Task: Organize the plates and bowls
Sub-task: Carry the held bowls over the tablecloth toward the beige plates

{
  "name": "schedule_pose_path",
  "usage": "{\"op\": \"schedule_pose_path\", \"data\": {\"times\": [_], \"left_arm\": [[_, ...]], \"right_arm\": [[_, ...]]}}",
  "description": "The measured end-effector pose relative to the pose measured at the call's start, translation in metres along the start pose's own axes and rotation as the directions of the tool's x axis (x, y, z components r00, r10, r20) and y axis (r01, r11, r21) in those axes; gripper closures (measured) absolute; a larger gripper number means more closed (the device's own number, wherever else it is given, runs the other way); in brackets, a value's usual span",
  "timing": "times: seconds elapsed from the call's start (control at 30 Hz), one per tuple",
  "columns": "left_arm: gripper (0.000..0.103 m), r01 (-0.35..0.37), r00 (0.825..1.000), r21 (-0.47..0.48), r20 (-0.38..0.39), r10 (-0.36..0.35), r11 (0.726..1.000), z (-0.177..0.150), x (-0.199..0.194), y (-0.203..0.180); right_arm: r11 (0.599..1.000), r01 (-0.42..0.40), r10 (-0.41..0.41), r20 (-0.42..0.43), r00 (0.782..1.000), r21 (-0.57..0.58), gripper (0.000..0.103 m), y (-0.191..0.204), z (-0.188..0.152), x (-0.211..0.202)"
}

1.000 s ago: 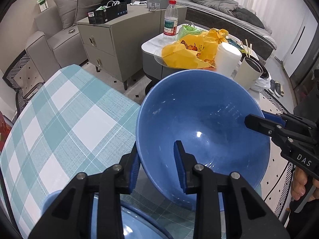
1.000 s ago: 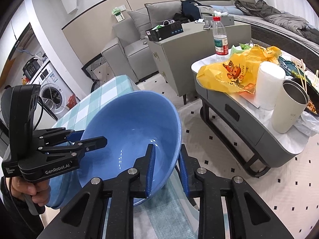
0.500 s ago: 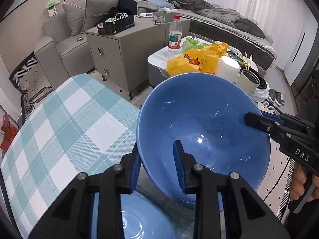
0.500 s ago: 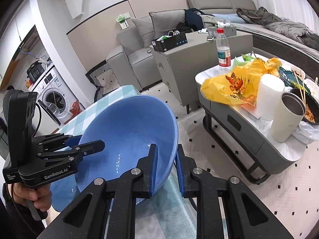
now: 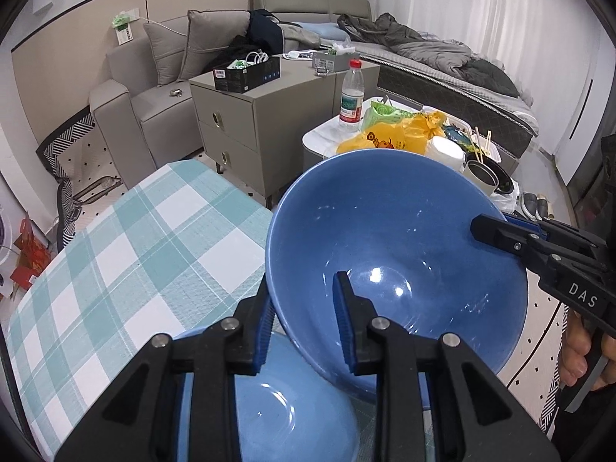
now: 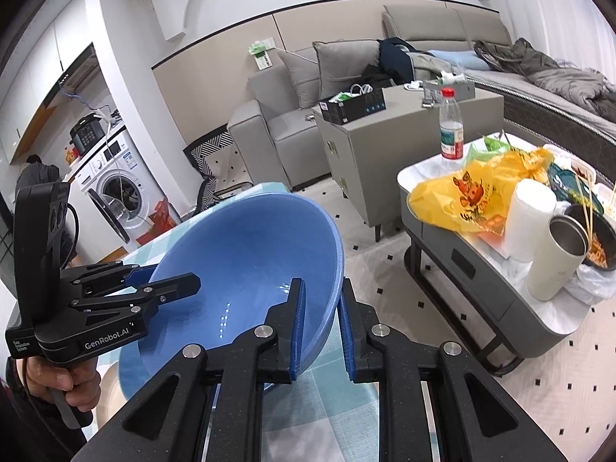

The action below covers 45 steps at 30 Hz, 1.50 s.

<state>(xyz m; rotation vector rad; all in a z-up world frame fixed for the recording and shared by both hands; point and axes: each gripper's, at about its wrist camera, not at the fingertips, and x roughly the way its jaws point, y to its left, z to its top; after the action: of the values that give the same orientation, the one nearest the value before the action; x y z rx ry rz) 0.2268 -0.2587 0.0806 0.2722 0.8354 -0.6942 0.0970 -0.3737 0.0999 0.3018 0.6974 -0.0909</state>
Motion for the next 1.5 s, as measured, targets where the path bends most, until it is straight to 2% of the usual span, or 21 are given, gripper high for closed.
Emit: {"op": "schedule_pose_path", "data": {"times": [0.73, 1.07, 1.5], "left_arm": [[0.076, -0.085, 0.991, -0.086, 0.094, 0.093, 0.993, -0.024, -0.062, 0.037], [0.076, -0.122, 0.987, -0.139, 0.086, 0.134, 0.983, -0.042, -0.073, 0.057], [0.076, -0.150, 0.985, -0.190, 0.050, 0.162, 0.970, -0.071, -0.071, 0.077]], "right_arm": [[0.988, -0.108, 0.111, 0.019, 0.994, -0.108, 0.086, 0.061, 0.011, -0.013], [0.975, -0.164, 0.163, -0.017, 0.987, -0.148, 0.086, 0.088, 0.005, -0.003], [0.966, -0.198, 0.184, -0.093, 0.978, -0.168, 0.086, 0.111, -0.014, 0.026]]}}
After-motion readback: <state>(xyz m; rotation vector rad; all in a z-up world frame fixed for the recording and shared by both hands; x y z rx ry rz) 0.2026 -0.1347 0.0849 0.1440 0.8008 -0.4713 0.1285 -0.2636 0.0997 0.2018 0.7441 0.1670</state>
